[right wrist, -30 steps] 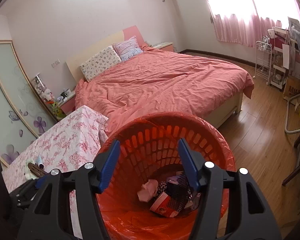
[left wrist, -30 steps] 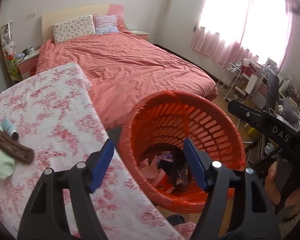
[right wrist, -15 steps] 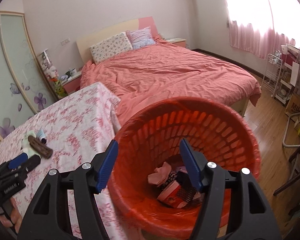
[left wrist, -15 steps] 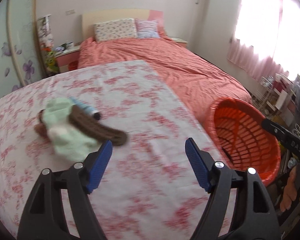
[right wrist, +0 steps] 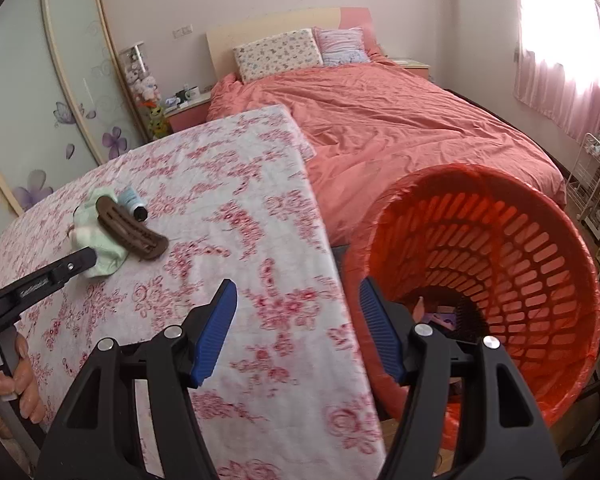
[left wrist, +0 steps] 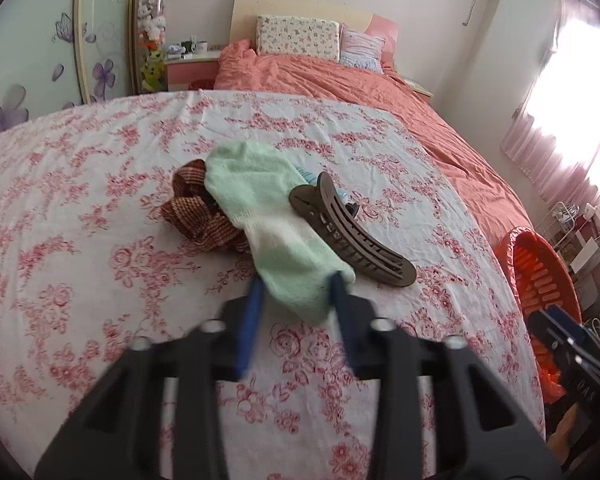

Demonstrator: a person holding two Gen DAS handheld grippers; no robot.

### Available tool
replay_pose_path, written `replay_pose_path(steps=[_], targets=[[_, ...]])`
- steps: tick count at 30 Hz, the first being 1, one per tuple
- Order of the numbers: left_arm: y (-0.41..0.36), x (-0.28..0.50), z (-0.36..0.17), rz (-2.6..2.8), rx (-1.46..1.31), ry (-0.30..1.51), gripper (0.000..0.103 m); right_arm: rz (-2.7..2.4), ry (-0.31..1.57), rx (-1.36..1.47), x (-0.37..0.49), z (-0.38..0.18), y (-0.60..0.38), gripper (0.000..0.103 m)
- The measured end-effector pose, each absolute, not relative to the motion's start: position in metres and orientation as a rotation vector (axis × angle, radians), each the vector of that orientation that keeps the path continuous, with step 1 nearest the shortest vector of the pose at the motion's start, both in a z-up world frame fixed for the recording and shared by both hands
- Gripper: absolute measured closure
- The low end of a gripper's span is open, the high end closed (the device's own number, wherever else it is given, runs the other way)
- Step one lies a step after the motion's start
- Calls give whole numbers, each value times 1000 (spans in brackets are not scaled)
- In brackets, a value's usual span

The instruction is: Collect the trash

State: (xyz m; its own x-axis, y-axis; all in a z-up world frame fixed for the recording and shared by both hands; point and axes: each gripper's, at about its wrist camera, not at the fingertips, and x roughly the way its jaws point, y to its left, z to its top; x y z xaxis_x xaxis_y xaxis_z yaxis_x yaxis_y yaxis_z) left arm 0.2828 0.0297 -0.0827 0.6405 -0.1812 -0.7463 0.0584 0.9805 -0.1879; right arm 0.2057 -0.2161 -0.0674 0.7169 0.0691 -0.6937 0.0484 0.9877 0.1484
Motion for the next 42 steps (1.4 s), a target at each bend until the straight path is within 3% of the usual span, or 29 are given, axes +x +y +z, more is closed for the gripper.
replay_pose_path(steps=[2, 18, 21, 23, 25, 34, 42], targets=[[35, 285, -85, -140, -177, 872, 94, 26, 781, 150, 207, -69, -207, 39], [167, 232, -82, 72, -169, 852, 96, 188, 845, 107, 239, -75, -113, 39], [185, 235, -84, 102, -192, 879, 83, 189, 859, 118, 245, -76, -96, 39], [192, 235, -84, 122, -196, 876, 55, 188, 859, 136, 248, -74, -88, 39], [194, 233, -82, 135, -189, 863, 46, 193, 850, 163, 251, -70, -81, 39], [194, 242, -83, 106, -204, 858, 34, 170, 835, 150, 262, -65, -43, 38], [189, 248, -88, 99, -203, 871, 33, 99, 822, 27, 264, -67, -29, 35]])
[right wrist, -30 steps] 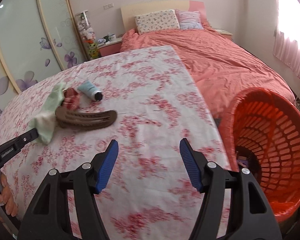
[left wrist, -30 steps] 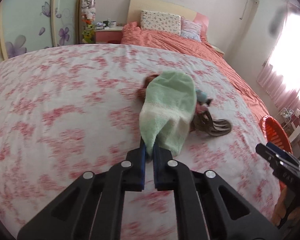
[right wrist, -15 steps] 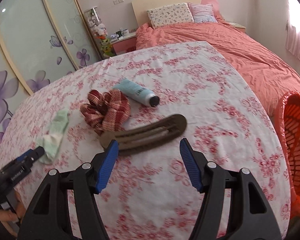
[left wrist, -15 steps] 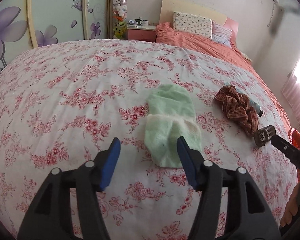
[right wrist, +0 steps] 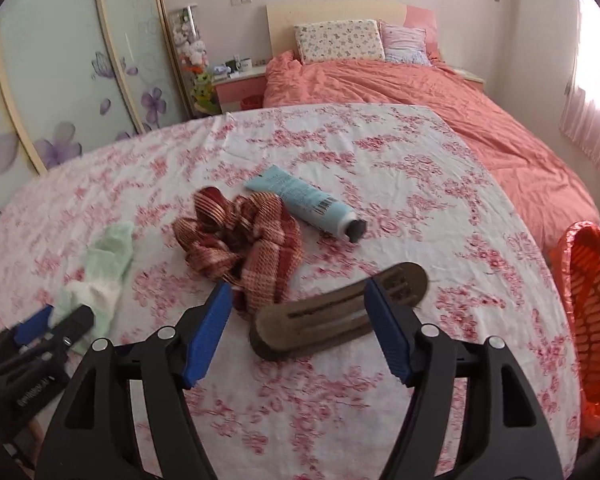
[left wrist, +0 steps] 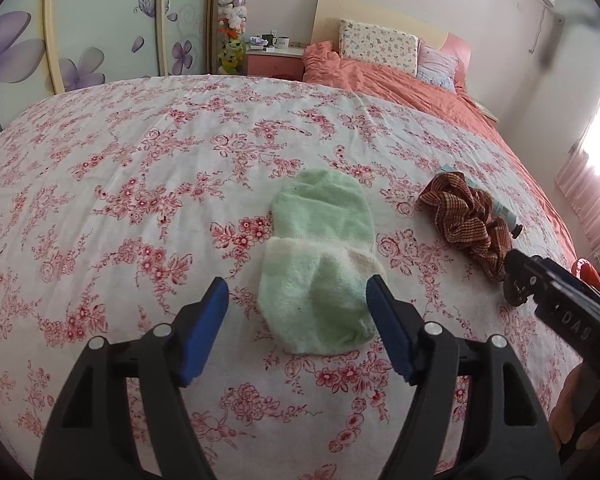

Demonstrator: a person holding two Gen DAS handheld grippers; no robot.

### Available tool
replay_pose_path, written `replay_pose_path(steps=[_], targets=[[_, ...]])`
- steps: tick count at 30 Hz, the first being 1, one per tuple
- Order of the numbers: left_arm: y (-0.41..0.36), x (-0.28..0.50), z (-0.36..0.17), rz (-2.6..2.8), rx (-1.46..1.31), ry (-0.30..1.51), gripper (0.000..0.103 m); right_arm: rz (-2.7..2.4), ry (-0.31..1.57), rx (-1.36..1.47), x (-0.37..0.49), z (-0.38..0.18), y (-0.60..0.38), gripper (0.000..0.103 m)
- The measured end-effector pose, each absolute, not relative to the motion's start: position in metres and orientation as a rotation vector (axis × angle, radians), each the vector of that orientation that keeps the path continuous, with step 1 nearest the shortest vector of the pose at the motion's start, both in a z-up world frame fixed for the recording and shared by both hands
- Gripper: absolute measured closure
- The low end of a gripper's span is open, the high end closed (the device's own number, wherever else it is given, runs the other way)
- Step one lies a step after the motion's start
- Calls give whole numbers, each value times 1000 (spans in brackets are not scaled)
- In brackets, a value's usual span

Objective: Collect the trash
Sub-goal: 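Grasp the brown plastic hair clip with the right gripper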

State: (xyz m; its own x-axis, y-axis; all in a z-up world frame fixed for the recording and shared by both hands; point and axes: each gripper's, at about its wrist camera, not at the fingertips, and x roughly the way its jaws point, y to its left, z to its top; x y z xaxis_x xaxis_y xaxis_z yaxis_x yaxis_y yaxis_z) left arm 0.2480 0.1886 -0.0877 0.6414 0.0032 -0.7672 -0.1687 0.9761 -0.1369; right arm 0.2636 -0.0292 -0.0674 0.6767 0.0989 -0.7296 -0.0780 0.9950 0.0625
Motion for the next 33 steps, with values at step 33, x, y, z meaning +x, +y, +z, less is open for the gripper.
replay_pose_path(steps=[33], targets=[[182, 264, -89, 80, -176, 883, 33, 139, 871, 100, 258, -81, -116, 74]])
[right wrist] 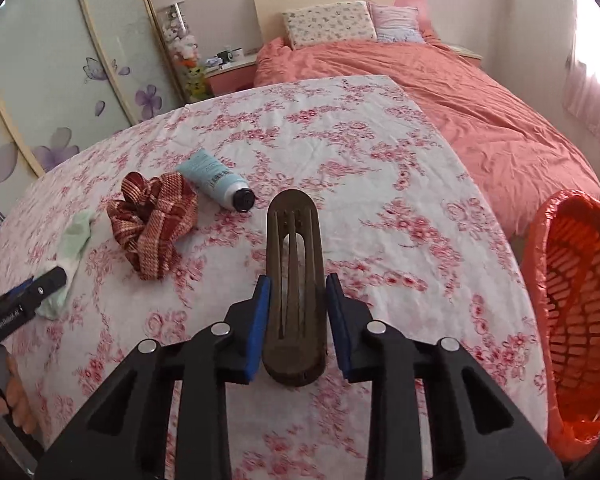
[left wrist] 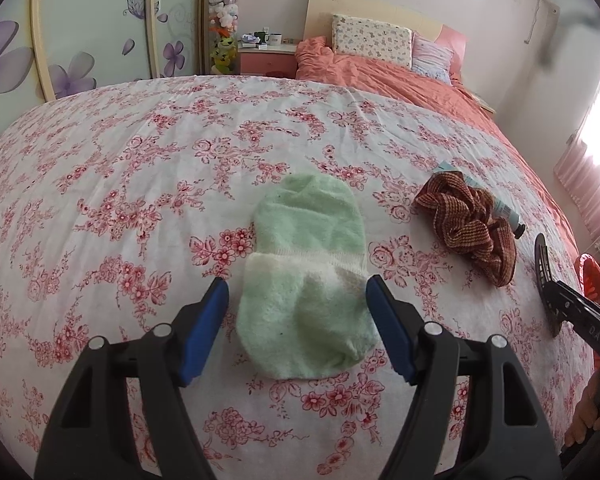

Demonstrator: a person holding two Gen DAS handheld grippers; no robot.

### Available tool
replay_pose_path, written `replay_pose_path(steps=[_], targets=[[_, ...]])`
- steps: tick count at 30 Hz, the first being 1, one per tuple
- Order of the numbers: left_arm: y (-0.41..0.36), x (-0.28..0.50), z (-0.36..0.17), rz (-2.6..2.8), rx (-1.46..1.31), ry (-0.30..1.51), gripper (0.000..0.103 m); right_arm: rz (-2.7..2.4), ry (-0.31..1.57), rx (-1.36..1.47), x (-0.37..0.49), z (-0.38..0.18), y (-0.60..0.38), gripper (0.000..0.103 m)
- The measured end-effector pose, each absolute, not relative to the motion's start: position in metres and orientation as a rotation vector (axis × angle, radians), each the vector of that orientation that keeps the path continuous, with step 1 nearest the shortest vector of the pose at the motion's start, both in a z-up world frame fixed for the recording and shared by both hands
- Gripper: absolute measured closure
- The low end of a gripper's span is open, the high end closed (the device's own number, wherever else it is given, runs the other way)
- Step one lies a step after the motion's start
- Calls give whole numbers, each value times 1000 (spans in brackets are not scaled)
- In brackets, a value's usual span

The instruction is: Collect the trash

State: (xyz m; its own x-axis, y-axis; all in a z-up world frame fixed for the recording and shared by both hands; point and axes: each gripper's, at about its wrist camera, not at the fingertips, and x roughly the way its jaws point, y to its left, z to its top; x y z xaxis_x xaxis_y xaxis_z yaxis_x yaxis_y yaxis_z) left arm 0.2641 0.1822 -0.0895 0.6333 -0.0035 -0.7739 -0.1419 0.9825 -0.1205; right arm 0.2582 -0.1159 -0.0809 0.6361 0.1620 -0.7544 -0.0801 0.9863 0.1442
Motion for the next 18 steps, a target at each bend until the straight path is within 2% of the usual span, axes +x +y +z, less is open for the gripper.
replay_pose_path(steps=[4, 6, 18], targets=[[181, 266, -90, 81, -174, 883, 33, 116, 868, 94, 260, -81, -110, 73], [180, 267, -90, 78, -180, 882, 33, 102, 869, 61, 261, -81, -103, 69], [168, 277, -91, 104, -129, 893, 32, 74, 875, 19, 259, -82, -101, 68]])
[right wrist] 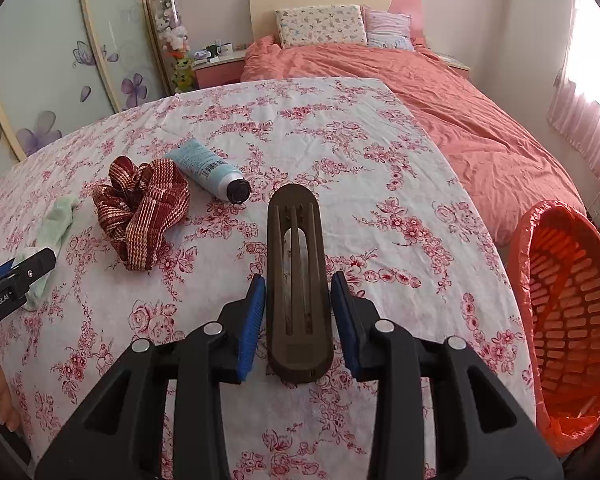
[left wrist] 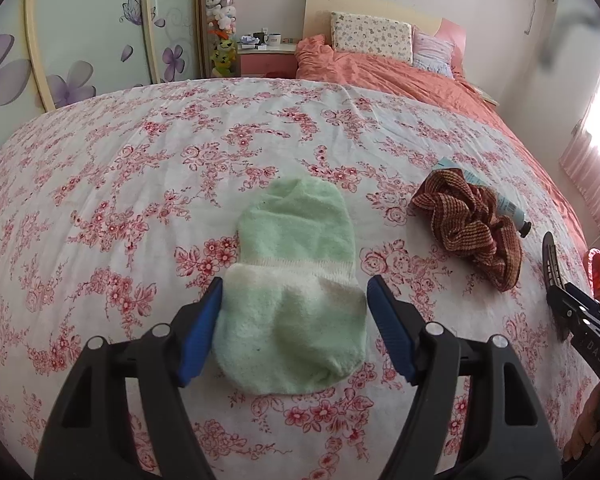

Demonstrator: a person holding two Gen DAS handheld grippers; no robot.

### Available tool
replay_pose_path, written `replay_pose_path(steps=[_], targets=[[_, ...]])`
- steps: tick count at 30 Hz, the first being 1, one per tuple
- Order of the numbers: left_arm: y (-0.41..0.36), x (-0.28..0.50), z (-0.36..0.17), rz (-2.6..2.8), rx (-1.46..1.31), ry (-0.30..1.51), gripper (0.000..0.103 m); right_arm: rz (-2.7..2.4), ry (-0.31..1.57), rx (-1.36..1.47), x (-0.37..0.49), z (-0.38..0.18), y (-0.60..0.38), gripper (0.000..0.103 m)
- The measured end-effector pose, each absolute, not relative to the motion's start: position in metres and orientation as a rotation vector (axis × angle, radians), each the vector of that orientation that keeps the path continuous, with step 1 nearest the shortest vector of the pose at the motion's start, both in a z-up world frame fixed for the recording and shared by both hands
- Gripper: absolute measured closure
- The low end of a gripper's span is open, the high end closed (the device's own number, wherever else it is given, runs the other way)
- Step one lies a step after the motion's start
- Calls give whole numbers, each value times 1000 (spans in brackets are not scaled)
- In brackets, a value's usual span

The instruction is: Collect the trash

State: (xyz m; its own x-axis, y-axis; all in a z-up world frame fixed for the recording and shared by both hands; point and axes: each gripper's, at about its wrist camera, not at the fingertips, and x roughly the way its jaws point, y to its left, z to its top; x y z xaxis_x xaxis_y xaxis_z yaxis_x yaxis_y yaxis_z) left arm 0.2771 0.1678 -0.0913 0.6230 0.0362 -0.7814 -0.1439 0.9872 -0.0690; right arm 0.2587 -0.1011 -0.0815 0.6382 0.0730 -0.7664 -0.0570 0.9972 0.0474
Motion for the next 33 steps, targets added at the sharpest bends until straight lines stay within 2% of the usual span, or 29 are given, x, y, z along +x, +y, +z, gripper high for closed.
replay_pose_path(steps=[19, 30, 33], targets=[[173, 277, -92, 101, -145, 891, 32, 74, 875, 22, 258, -82, -102, 68], [165, 280, -94, 115, -52, 914, 36, 71, 875, 19, 258, -83, -103, 68], [165, 281, -93, 111, -43, 911, 45, 67, 873, -7, 257, -82, -102, 68]])
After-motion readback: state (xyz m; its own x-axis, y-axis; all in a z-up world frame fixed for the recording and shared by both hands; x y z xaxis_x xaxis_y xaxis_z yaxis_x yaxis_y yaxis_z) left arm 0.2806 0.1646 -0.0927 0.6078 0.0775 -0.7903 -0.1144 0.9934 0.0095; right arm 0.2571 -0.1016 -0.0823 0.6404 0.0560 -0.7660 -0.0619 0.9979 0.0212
